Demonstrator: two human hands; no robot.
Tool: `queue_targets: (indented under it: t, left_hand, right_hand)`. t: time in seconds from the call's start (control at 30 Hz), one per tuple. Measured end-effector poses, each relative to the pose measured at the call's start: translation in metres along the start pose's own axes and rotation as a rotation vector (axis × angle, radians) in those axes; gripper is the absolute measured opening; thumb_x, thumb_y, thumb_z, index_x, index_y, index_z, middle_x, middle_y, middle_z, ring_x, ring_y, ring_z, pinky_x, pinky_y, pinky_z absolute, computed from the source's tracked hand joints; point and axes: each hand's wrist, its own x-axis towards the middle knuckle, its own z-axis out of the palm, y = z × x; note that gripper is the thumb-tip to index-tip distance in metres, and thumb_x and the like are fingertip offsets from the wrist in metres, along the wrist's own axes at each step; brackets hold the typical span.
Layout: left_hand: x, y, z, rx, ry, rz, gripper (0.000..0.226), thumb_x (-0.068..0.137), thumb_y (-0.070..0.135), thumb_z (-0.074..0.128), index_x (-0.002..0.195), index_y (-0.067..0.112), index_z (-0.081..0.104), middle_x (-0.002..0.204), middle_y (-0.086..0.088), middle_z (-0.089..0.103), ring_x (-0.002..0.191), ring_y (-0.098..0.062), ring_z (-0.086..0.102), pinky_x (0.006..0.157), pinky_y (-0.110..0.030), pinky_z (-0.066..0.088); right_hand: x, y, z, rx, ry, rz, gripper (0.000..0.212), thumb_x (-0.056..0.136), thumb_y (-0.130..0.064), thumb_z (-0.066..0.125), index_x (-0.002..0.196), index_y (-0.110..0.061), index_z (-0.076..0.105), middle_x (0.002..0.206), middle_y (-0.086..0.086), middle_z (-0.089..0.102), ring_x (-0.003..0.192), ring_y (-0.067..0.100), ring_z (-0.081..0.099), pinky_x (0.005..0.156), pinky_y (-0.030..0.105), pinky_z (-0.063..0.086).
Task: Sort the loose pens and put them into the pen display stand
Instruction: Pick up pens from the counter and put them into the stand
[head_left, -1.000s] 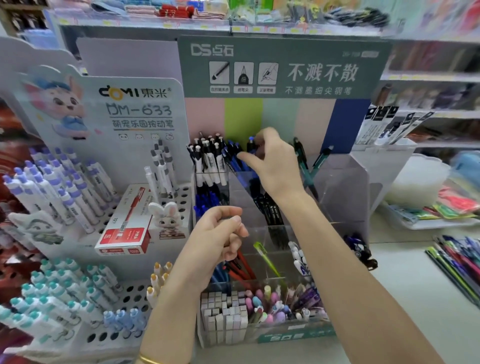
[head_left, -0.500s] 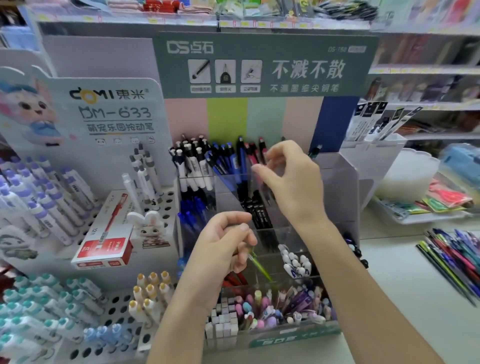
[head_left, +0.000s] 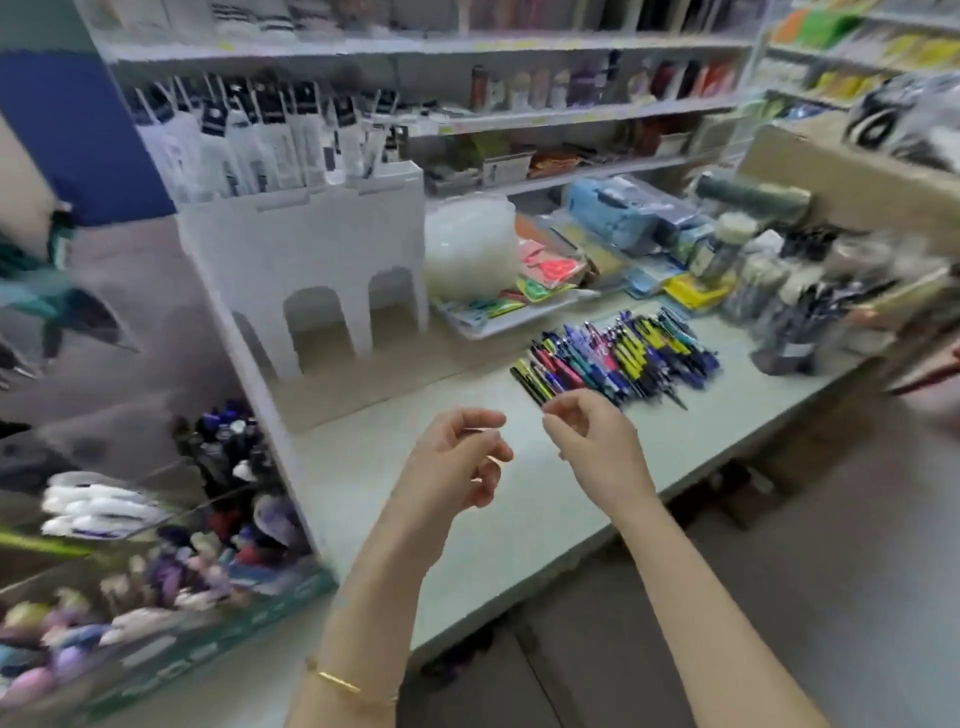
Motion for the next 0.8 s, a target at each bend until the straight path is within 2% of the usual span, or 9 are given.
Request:
queue_targets:
  t: [0.07, 0.2, 0.3, 0.37, 0.4, 0.47, 0.57, 0.7, 0.8]
  left_hand:
    - [0.022, -0.026, 0.042, 0.037, 0.003, -0.074, 0.018, 0.093, 0.005, 0.051, 0.104, 0.016, 0.059, 0.081, -0.002, 0.063, 0.055, -0.01, 0.051, 0.052, -0.024, 0.041]
    - [0.055, -0.063, 0.096, 0.159, 0.052, -0.168, 0.017, 0.098, 0.015, 0.049, 0.114, 0.016, 0.053, 0.106, -0.004, 0.06, 0.079, -0.013, 0.058, 0.064, -0.024, 0.048]
    - [0.09, -0.087, 0.119, 0.271, 0.14, -0.176, 0.026, 0.099, 0.016, 0.045, 0.125, 0.015, 0.046, 0.117, -0.003, 0.053, 0.095, -0.013, 0.057, 0.07, -0.022, 0.05]
    - [0.119, -0.101, 0.131, 0.371, 0.229, -0.183, 0.033, 0.098, 0.016, 0.047, 0.132, 0.015, 0.043, 0.131, -0.005, 0.047, 0.111, -0.018, 0.052, 0.089, -0.032, 0.052]
    - [0.134, -0.107, 0.137, 0.439, 0.272, -0.183, 0.038, 0.098, 0.017, 0.049, 0.135, 0.015, 0.042, 0.137, -0.006, 0.043, 0.119, -0.021, 0.048, 0.1, -0.038, 0.047]
    - [0.162, -0.114, 0.149, 0.573, 0.366, -0.149, 0.045, 0.096, 0.019, 0.052, 0.139, 0.012, 0.04, 0.142, -0.009, 0.038, 0.13, -0.026, 0.039, 0.11, -0.039, 0.036]
    - [0.204, -0.119, 0.165, 0.673, 0.51, -0.085, 0.045, 0.094, 0.024, 0.054, 0.135, 0.01, 0.043, 0.139, -0.012, 0.041, 0.132, -0.031, 0.036, 0.106, -0.037, 0.032]
    - [0.241, -0.127, 0.177, 0.81, 0.62, -0.153, 0.065, 0.096, 0.035, 0.05, 0.15, 0.012, 0.023, 0.156, -0.015, 0.019, 0.141, -0.033, 0.021, 0.114, -0.042, 0.022]
    - [0.253, -0.133, 0.186, 0.94, 0.666, -0.125, 0.07, 0.094, 0.036, 0.052, 0.15, 0.01, 0.022, 0.156, -0.015, 0.02, 0.139, -0.034, 0.024, 0.112, -0.044, 0.025]
  right_hand:
    - [0.003, 0.039, -0.04, -0.011, 0.024, 0.098, 0.006, 0.092, -0.016, 0.057, 0.097, -0.019, 0.06, 0.088, -0.008, 0.06, 0.078, 0.011, 0.057, 0.073, 0.03, 0.05]
    - [0.015, 0.089, -0.09, 0.002, 0.059, 0.229, 0.008, 0.094, -0.017, 0.055, 0.1, -0.018, 0.06, 0.093, -0.003, 0.061, 0.07, 0.015, 0.057, 0.052, 0.016, 0.039]
    - [0.037, 0.112, -0.104, 0.031, 0.043, 0.269, 0.01, 0.094, -0.017, 0.054, 0.102, -0.017, 0.06, 0.096, -0.002, 0.062, 0.068, 0.016, 0.058, 0.056, 0.021, 0.04]
    - [0.053, 0.122, -0.107, 0.038, 0.007, 0.273, 0.009, 0.094, -0.017, 0.054, 0.101, -0.018, 0.06, 0.095, -0.003, 0.062, 0.066, 0.015, 0.058, 0.057, 0.021, 0.04]
    - [0.062, 0.128, -0.109, 0.035, -0.017, 0.272, 0.008, 0.094, -0.018, 0.054, 0.1, -0.019, 0.06, 0.095, -0.004, 0.062, 0.065, 0.014, 0.057, 0.057, 0.02, 0.04]
    - [0.085, 0.139, -0.112, 0.027, -0.064, 0.271, 0.007, 0.094, -0.018, 0.054, 0.097, -0.021, 0.06, 0.094, -0.005, 0.062, 0.064, 0.013, 0.057, 0.056, 0.016, 0.04]
    - [0.128, 0.152, -0.114, 0.0, -0.138, 0.251, 0.008, 0.094, -0.016, 0.054, 0.093, -0.023, 0.059, 0.092, -0.003, 0.063, 0.067, 0.013, 0.057, 0.054, 0.009, 0.041]
    - [0.181, 0.159, -0.107, -0.023, -0.257, 0.231, 0.008, 0.094, -0.016, 0.055, 0.094, -0.023, 0.059, 0.088, -0.001, 0.065, 0.067, 0.012, 0.058, 0.063, 0.019, 0.045]
    - [0.21, 0.165, -0.1, 0.0, -0.293, 0.216, 0.009, 0.093, -0.014, 0.056, 0.094, -0.022, 0.06, 0.088, 0.0, 0.065, 0.069, 0.011, 0.058, 0.063, 0.021, 0.045]
